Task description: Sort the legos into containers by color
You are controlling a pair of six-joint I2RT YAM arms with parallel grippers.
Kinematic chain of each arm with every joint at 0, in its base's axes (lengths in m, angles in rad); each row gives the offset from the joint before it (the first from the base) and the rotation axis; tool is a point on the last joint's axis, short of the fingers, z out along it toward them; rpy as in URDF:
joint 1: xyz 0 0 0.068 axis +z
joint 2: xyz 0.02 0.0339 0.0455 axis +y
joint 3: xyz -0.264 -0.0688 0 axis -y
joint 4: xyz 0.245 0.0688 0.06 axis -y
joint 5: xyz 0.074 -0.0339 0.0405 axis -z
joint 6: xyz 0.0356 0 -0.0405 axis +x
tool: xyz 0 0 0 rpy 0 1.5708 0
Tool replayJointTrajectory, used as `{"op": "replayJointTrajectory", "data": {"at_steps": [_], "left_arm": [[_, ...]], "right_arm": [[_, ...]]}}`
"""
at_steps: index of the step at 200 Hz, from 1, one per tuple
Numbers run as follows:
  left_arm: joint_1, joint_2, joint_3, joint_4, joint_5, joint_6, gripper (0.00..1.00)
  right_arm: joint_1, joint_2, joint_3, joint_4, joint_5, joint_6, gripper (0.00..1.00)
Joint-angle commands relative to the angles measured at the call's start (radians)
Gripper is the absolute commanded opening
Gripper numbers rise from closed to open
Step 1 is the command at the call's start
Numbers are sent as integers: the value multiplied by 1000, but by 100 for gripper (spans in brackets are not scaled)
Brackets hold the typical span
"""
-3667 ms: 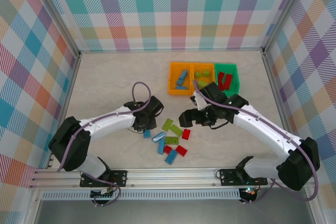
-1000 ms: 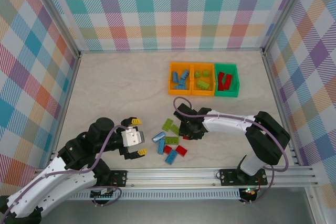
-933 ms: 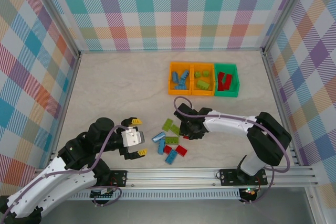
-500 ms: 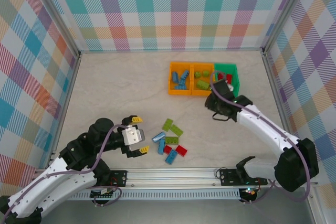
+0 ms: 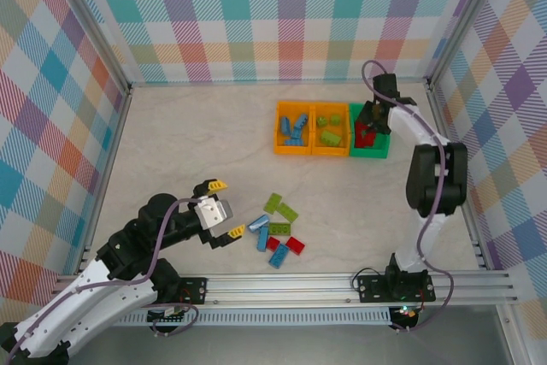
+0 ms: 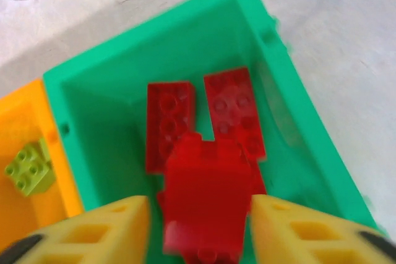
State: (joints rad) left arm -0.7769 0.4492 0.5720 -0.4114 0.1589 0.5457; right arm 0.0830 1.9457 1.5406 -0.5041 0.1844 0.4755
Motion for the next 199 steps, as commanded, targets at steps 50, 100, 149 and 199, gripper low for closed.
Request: {"op": "replayJointTrajectory", "data": {"at_steps": [50,100,149,199], "left_arm": [[66,97,78,1,-82,-222,100],[87,343,327,-195,-277,-524,100],[86,531,358,-88,-305,-856,100],[86,727,373,-29,-260,-928,100]], "right_arm": [[-2,-74,80,-132,-91,-25,65],[8,-417,-193,-73,-460,-30,84],[276,-682,-399,-152,-537,-97,96],[585,-690,-574,-171,-398,-50,97]]}}
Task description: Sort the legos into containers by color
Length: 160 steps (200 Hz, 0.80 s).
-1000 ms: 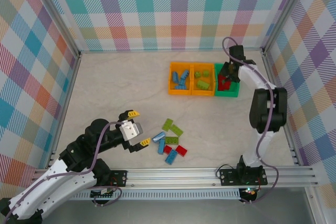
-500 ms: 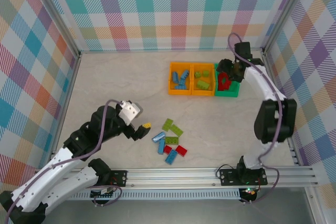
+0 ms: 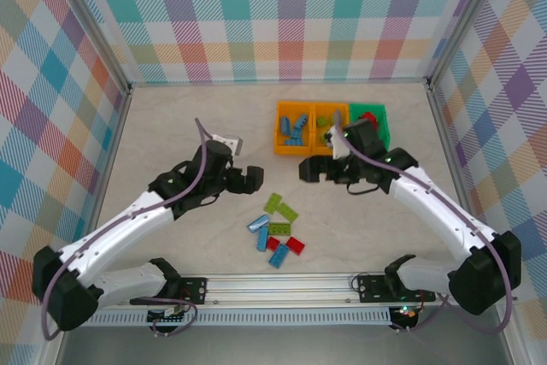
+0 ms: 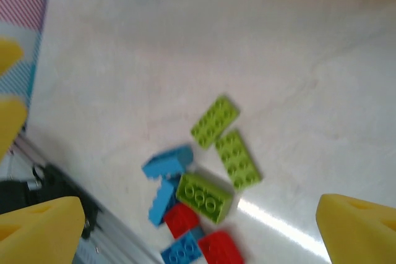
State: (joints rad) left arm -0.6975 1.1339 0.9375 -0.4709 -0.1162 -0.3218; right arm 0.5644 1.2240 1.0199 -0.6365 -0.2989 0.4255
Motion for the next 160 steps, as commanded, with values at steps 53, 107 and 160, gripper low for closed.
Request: {"op": "replayJointTrajectory", "data": {"at_steps": [53,107,160], "left_arm": [[-4,6,43,-112,159,284,100],[-85,-203,-68,-270,418,834,100],[-86,-448,-271,-95,464,980,100]], "right_arm": [[230,288,3,-17,221,-25,97],[285,582,154,-4,334,-41,83],[288,643,132,12,356,-11,63]]}}
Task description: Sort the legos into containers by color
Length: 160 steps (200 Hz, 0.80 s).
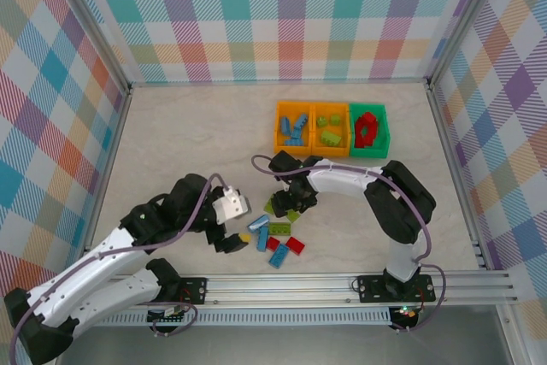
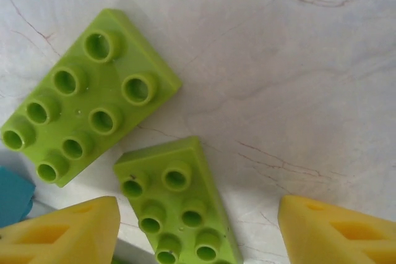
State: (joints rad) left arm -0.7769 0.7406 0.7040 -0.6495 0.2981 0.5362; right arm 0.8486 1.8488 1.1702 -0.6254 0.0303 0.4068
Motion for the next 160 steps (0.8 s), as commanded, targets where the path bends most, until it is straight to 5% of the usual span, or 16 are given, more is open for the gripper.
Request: {"op": "replayJointTrajectory", "data": {"at_steps": [1,41,93,131,160], "left_arm": [[-8,-56,-39,85,49,124,100],[-8,-46,-28,76,40,140,100],[-7,-40,-27,99,75,117,100],[-7,-44,-25,141,59,67,100],[-6,-56,-28,179,27,19,100]], "right_arm": [[4,18,-20,0,30,8,62],[-6,11,-44,-44,174,82,41],[-71,-209,-107,32,156,122,29],[-267,-377,-136,137,78,139,28],[-425,-353,-27,187,99,76,29]]}}
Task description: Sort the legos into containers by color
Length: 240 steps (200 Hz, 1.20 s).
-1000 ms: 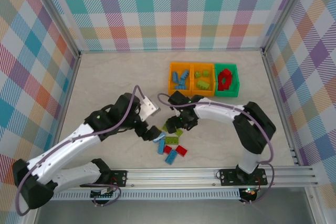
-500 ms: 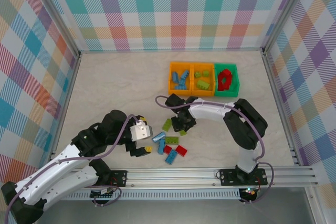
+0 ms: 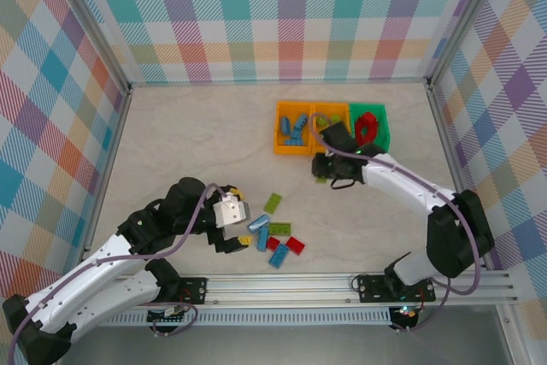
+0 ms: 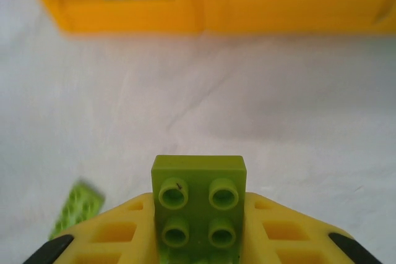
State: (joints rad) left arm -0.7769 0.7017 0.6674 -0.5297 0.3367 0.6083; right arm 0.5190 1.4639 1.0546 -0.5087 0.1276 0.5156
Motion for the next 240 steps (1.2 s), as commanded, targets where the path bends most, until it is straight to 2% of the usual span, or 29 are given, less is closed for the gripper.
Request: {"op": "replayJointTrajectory", "data": {"at_steps": [1,31,74,114,124,165,213,240], "left_arm": [[-6,-16,9,60,-12,-55,100],[-4,0,31,64,-89,-128,100],[-3,17,60,34,-142,-142,100],[-1,22,55,49,-140,-156,100],[-1,28,57,50,-143,-165,100],[4,59,70,46,-148,-189,100],[23,79,77,52,-157,-217,100],[47,97,89,71,-193,-331,100]], "right_arm": [[-99,36,94,70,3,-36,29],[-189,248,344,30,25,-119,30],[-239,540,669,-78,26,-145,34],[-238,662,813,-164,4,-144,52],[-239,658,814,-168,-2,-146,56],[-239,542,750,-165,-32,-151,57],[-234,225,516,-104,-199,-143,73],[-218,19,335,-61,-336,-129,84]]}}
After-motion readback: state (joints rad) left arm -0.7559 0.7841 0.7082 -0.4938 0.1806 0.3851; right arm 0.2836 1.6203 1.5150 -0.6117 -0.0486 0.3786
